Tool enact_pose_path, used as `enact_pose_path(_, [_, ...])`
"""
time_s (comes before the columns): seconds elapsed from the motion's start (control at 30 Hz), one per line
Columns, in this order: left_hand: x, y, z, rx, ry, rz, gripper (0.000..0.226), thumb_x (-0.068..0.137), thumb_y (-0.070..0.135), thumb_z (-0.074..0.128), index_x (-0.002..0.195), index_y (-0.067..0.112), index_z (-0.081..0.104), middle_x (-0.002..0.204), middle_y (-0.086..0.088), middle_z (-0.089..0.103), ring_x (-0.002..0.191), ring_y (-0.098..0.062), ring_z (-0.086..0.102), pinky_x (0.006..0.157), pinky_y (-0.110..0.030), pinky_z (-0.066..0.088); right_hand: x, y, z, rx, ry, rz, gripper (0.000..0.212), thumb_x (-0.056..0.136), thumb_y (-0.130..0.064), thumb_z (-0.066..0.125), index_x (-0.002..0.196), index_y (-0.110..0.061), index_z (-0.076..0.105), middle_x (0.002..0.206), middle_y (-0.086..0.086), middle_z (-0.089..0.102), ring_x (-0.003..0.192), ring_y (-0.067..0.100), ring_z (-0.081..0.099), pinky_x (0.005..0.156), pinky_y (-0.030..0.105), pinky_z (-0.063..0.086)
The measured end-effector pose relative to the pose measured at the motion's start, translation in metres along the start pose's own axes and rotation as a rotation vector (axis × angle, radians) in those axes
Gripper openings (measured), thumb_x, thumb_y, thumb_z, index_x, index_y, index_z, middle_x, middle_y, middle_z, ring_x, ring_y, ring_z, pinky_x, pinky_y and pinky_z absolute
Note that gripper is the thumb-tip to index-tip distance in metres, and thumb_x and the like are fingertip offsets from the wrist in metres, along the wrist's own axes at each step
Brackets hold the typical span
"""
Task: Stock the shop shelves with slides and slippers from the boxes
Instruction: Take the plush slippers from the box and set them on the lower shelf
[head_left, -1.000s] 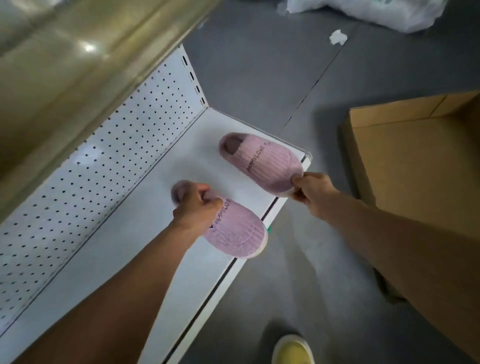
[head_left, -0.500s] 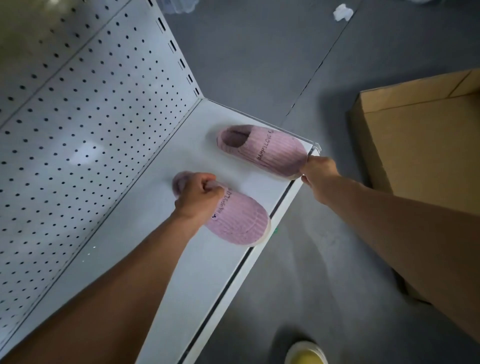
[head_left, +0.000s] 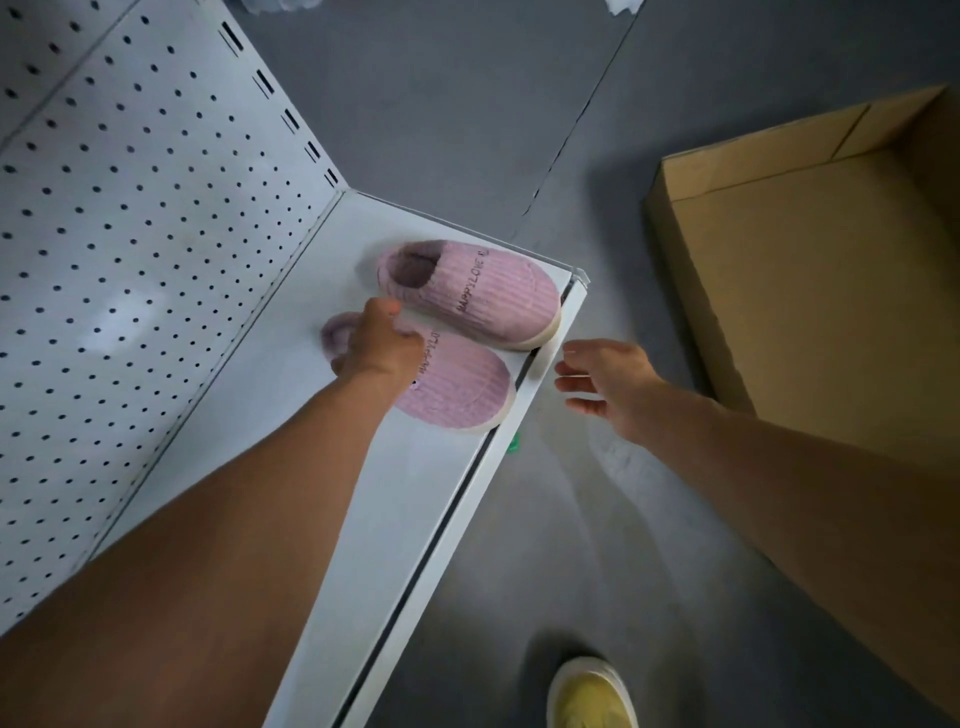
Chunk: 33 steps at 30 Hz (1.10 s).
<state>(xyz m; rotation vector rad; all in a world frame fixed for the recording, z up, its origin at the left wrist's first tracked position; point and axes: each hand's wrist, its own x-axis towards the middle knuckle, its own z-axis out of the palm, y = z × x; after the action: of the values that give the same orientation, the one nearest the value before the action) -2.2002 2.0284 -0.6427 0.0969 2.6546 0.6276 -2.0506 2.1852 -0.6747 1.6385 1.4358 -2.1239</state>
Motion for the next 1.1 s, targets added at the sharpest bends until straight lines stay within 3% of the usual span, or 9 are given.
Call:
enact_pose_path(0.1, [-0.003, 0.004, 0.001, 0.101, -0.042, -0.036, 0.055, 0.092, 0.030, 0.059, 0.143, 0.022, 0.039, 0.140, -0.010, 0.048, 0.124, -0.028, 0.048, 0.098, -0.029, 0.038, -0.008, 0.004, -0.005, 0.014, -0.035, 0.006, 0.015, 0.096, -0.016, 0.056, 0.106, -0.015, 0.066, 0.100, 0.008, 0.069, 0.093, 0.023, 0.069, 0.072, 0.034, 0.056])
enact_pose_path(0.27, [-0.034, 0.012, 0.002, 0.067, 0.073, -0.004, 0.061, 0.089, 0.028, 0.064, 0.143, 0.018, 0.038, 0.144, -0.012, 0.030, 0.134, -0.032, 0.027, 0.107, -0.044, 0.037, -0.033, 0.012, -0.016, 0.053, -0.058, 0.028, 0.010, 0.095, -0.015, 0.056, 0.095, -0.018, 0.066, 0.101, 0.009, 0.070, 0.090, 0.023, 0.070, 0.075, 0.035, 0.055])
enact_pose_path(0.4, [-0.082, 0.026, 0.007, -0.250, 0.087, 0.055, 0.041, 0.086, 0.011, 0.064, 0.126, 0.011, 0.056, 0.131, -0.011, 0.048, 0.123, -0.027, 0.047, 0.105, -0.040, 0.042, -0.064, 0.018, -0.039, 0.090, -0.078, 0.033, 0.012, 0.095, -0.015, 0.057, 0.103, -0.016, 0.066, 0.101, 0.008, 0.071, 0.092, 0.023, 0.070, 0.079, 0.037, 0.056])
enact_pose_path(0.47, [-0.114, 0.035, 0.008, -0.438, 0.015, 0.000, 0.023, 0.085, 0.009, 0.063, 0.106, 0.019, 0.068, 0.111, -0.006, 0.062, 0.102, -0.020, 0.058, 0.097, -0.034, 0.048, -0.080, 0.022, -0.051, 0.114, -0.091, 0.035, 0.014, 0.095, -0.017, 0.057, 0.107, -0.015, 0.066, 0.101, 0.008, 0.072, 0.091, 0.023, 0.071, 0.082, 0.037, 0.056])
enact_pose_path(0.53, [-0.151, 0.045, 0.007, -0.624, -0.085, -0.096, 0.015, 0.084, 0.013, 0.062, 0.083, 0.026, 0.070, 0.092, -0.001, 0.063, 0.087, -0.019, 0.057, 0.088, -0.034, 0.051, -0.102, 0.027, -0.071, 0.134, -0.109, 0.028, 0.015, 0.095, -0.019, 0.057, 0.108, -0.016, 0.065, 0.101, 0.007, 0.072, 0.092, 0.023, 0.071, 0.081, 0.037, 0.056])
enact_pose_path(0.67, [-0.213, 0.060, 0.006, -0.874, -0.222, -0.247, 0.018, 0.094, 0.004, 0.055, 0.107, 0.016, 0.060, 0.099, -0.006, 0.061, 0.088, -0.023, 0.062, 0.086, -0.036, 0.052, -0.148, 0.038, -0.114, 0.164, -0.125, 0.013, 0.014, 0.096, -0.023, 0.057, 0.106, -0.016, 0.065, 0.103, 0.006, 0.072, 0.094, 0.022, 0.070, 0.081, 0.036, 0.056])
enact_pose_path(0.83, [-0.288, 0.088, 0.011, -0.892, -0.366, -0.238, 0.015, 0.095, 0.008, 0.055, 0.097, 0.022, 0.060, 0.090, -0.002, 0.066, 0.080, -0.017, 0.065, 0.078, -0.033, 0.051, -0.203, 0.056, -0.165, 0.227, -0.108, -0.002, 0.021, 0.095, -0.026, 0.057, 0.110, -0.013, 0.063, 0.102, 0.007, 0.072, 0.093, 0.023, 0.069, 0.079, 0.036, 0.054])
enact_pose_path(1.1, [-0.418, 0.117, 0.059, -0.754, -0.649, -0.181, 0.014, 0.099, 0.014, 0.049, 0.098, 0.021, 0.061, 0.092, -0.002, 0.068, 0.081, -0.017, 0.066, 0.074, -0.030, 0.049, -0.288, 0.128, -0.249, 0.362, 0.105, -0.014, 0.023, 0.095, -0.006, 0.051, 0.116, -0.015, 0.055, 0.074, 0.005, 0.062, 0.046, 0.009, 0.056, 0.050, 0.021, 0.040])
